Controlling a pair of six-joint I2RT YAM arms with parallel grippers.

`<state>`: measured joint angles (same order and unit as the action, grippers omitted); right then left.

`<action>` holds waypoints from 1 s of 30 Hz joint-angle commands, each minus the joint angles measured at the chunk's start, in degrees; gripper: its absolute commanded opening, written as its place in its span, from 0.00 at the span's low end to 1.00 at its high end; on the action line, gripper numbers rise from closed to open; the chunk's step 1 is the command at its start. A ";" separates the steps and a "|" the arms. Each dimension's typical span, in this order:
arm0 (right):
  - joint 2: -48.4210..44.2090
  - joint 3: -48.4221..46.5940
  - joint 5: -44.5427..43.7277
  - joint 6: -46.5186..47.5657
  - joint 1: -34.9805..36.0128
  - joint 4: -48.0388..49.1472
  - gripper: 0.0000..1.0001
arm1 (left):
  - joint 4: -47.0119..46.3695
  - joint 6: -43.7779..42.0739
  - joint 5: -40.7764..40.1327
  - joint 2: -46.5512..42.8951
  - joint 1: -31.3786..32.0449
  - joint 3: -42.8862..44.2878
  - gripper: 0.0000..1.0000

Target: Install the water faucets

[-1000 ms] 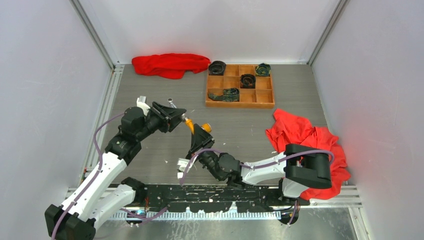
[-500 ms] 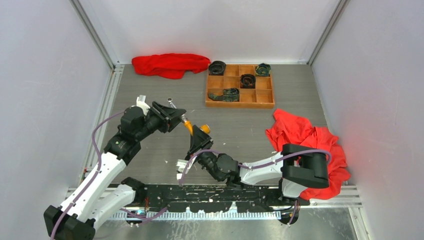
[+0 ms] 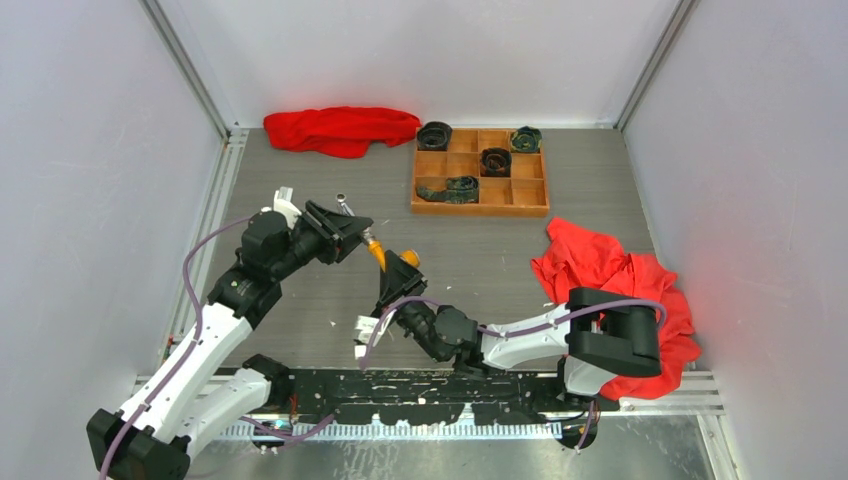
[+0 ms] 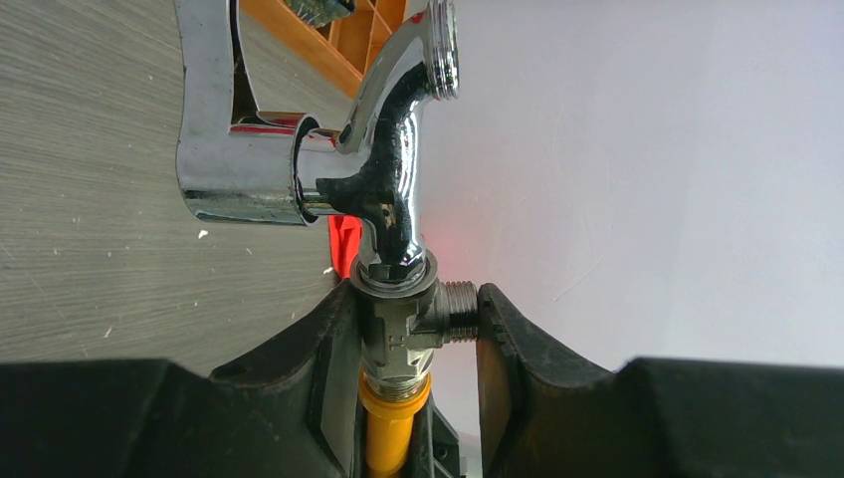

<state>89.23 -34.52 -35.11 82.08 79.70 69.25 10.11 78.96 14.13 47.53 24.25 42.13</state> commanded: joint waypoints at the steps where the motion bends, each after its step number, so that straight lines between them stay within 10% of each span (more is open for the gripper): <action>1: -2.15 -0.99 3.25 -5.37 0.01 3.06 0.00 | -5.25 -0.72 2.78 -1.02 1.11 3.64 0.00; 30: -5.84 -3.54 3.43 -42.21 -1.03 4.29 0.00 | -6.50 0.41 -1.36 -4.53 1.77 0.94 0.00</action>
<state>87.13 -35.16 -34.24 51.94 78.98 69.58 12.29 79.75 10.20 45.30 25.17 42.06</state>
